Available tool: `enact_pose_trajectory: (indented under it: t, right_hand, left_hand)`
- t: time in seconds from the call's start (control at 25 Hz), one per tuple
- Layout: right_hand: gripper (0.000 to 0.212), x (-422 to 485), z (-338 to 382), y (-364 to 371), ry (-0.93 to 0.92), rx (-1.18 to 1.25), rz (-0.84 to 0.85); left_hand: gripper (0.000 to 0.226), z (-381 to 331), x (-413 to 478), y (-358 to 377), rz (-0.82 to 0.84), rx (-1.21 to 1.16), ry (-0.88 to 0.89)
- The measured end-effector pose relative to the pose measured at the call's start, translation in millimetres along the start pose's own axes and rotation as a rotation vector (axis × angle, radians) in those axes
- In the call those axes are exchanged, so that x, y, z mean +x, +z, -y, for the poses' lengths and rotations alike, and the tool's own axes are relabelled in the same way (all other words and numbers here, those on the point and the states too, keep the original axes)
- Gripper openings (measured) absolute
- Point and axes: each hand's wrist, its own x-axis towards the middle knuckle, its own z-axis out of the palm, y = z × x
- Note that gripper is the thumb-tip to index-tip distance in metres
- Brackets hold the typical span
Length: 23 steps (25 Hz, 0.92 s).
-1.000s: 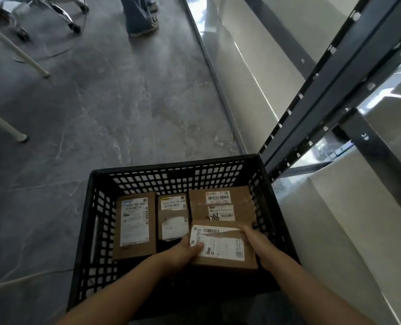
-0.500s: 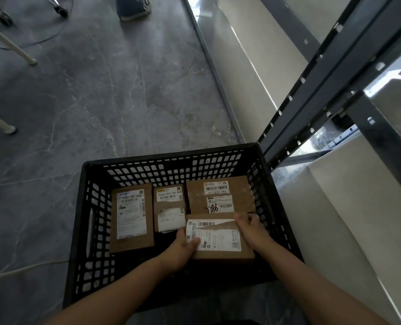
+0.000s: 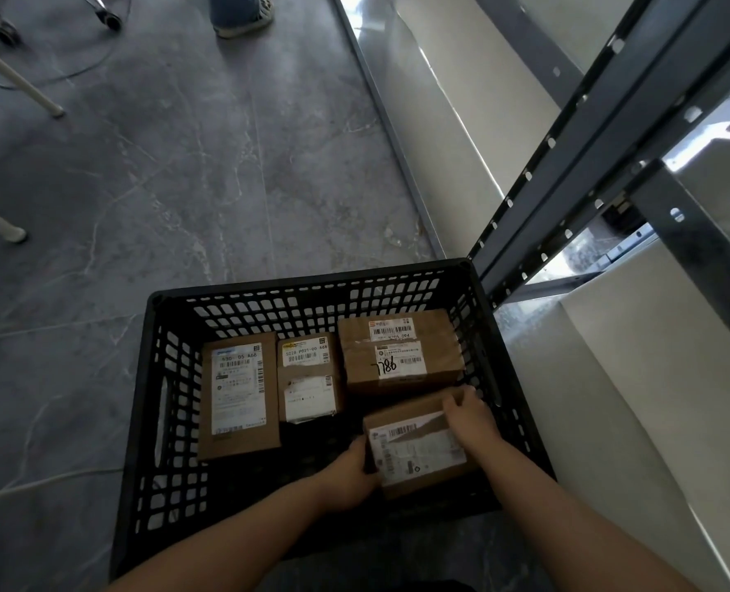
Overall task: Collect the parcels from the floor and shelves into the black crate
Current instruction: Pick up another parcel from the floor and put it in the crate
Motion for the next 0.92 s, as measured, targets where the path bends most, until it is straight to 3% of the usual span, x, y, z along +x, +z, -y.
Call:
enact_pose_trajectory:
  t: [0.36, 0.56, 0.76, 0.92]
  right_hand:
    - [0.057, -9, 4, 11, -0.108, -0.187, -0.073]
    - [0.05, -14, 9, 14, -0.284, -0.374, -0.204]
    - [0.035, -11, 9, 15, -0.349, -0.327, -0.168]
    - [0.027, -15, 7, 19, -0.469, -0.336, -0.047]
  left_hand:
    - [0.091, 5, 7, -7, 0.047, -0.188, 0.04]
    - [0.08, 6, 5, -9, 0.035, -0.197, 0.015]
    - [0.054, 7, -1, -21, -0.054, -0.06, -0.076]
    - [0.05, 11, -7, -35, -0.127, 0.16, -0.161]
